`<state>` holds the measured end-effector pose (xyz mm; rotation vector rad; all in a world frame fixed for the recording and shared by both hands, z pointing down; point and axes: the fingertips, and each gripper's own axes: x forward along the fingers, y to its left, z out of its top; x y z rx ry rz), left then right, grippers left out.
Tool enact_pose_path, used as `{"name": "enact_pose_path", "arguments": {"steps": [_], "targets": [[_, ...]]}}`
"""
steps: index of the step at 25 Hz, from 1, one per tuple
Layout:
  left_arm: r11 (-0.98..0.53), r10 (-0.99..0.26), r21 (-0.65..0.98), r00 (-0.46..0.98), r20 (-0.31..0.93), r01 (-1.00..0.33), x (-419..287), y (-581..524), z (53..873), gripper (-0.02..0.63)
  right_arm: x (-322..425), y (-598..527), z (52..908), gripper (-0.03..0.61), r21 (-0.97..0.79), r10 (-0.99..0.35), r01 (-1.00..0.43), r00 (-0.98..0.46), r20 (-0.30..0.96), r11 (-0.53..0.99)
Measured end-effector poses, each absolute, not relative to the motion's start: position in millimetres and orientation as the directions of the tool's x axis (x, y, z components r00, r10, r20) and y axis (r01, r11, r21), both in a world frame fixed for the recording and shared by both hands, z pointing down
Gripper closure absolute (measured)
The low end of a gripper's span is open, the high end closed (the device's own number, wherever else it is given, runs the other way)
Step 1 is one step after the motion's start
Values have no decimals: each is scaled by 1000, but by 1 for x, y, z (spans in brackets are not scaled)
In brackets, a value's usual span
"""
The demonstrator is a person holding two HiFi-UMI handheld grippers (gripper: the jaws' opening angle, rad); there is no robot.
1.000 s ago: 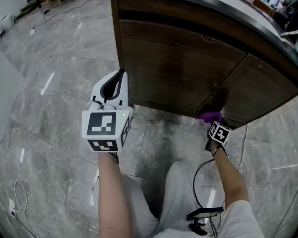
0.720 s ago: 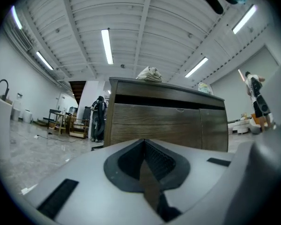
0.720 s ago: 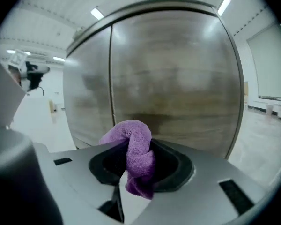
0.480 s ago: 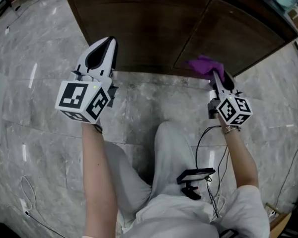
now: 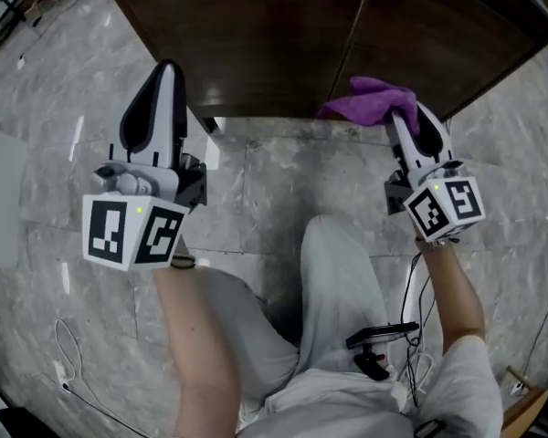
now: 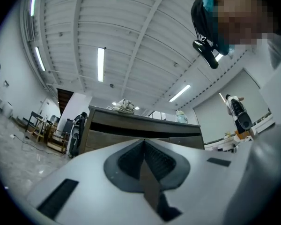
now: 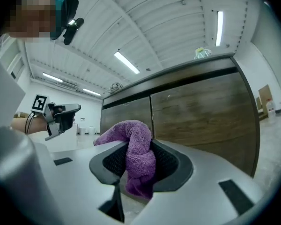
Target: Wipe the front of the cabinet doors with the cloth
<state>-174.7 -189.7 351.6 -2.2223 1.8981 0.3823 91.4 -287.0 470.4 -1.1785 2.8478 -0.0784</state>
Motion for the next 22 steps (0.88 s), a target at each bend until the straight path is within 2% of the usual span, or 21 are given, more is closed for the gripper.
{"name": "enact_pose_path", "arguments": {"steps": [3, 7, 9, 11, 14, 16, 20, 22], "targets": [[-113, -928, 57, 84, -363, -992, -188, -182, 349, 607, 72, -289, 479, 440, -91, -686, -683, -728, -2, 725], [-128, -927, 4, 118, -357, -992, -181, -185, 348, 607, 68, -276, 456, 440, 76, -675, -671, -737, 34, 737], [-130, -939, 72, 99, -330, -989, -186, -195, 359, 607, 70, -275, 445, 440, 116, -690, -682, -721, 58, 722], [-131, -960, 132, 92, -266, -983, -188, -206, 379, 607, 70, -276, 444, 440, 53, -699, -698, -707, 106, 714], [-121, -988, 102, 110, -108, -987, -187, -212, 419, 607, 73, -276, 446, 445, -86, -690, -713, -697, 197, 695], [-81, -996, 144, 75, -45, -986, -199, -206, 444, 607, 84, -275, 445, 448, -158, -694, -733, -679, 242, 662], [54, -998, 280, -57, -4, -959, -228, -177, 467, 607, 106, -261, 434, 456, -196, -687, -759, -647, 329, 621], [99, -995, 257, -102, 0, -961, -236, -156, 451, 607, 109, -250, 412, 456, -176, -673, -750, -654, 347, 638]]}}
